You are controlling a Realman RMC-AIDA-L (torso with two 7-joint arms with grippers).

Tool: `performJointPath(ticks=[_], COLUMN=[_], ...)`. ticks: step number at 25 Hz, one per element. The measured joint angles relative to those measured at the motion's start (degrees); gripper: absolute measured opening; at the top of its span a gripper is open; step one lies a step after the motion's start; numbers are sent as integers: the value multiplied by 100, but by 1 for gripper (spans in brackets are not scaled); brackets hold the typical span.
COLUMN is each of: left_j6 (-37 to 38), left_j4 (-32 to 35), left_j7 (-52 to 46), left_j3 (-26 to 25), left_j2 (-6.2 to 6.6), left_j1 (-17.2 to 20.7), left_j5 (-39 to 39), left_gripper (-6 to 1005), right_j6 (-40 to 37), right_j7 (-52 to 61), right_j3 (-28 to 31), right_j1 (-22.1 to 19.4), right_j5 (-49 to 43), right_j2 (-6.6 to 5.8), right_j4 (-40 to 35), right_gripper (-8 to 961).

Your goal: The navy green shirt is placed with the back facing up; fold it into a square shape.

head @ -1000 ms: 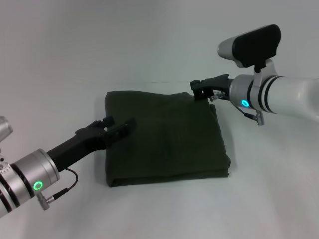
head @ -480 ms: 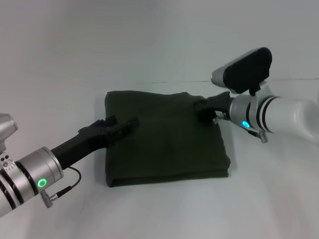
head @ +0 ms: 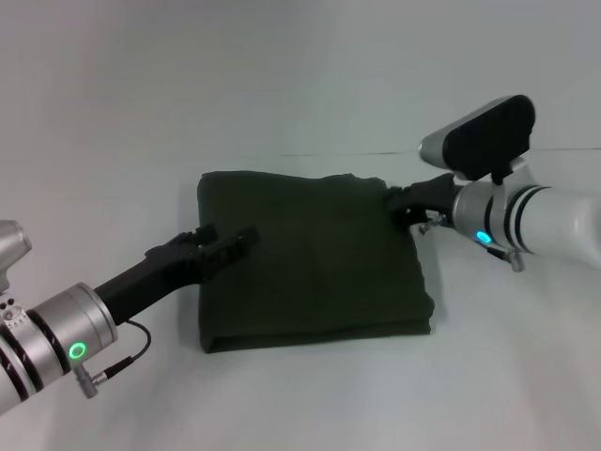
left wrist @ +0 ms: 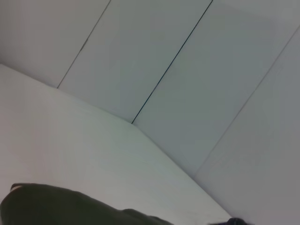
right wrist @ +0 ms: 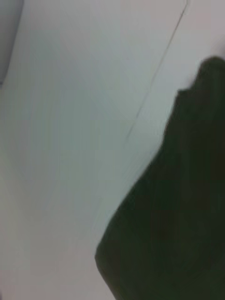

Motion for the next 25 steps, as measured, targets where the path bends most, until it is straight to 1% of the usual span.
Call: performJointPath(ticks=[2,4,7,10,13,19,25], left_j6=[-26,-52,-105,-207,-211,-212,-180], left_j4=[0,0,0,3,26,34,23], left_j7=[-25,-29,-29,-8,-8,-6,4], left_j3=[2,2,0,0,0,2,15], left_j2=[0,0,0,3,7,9,9], left_j1=[0,-3,-7,-4,-1,-2,-4], left_j5=[11,12,5,-14,-11,6,14], left_gripper=[935,935,934,934,934,934,934], right_j6=[-98,-374,-1066,-1635,-1903,-1886,-1557], right_j7=[26,49,78,127,246,420,548], right_j3=[18,20,30,32,-23,-182,-321], right_j1=[-109,-232,-402,-530,-559,-604,-635], right_j5=[37,133,267,299,279,262,257], right_j2=[0,-12,-40,-45,-45,-44,-44], right_j4=[-218,-417,-629,-710,-625,-421,-329], right_gripper=[-1,-1,-1,-1,-1,0,-1])
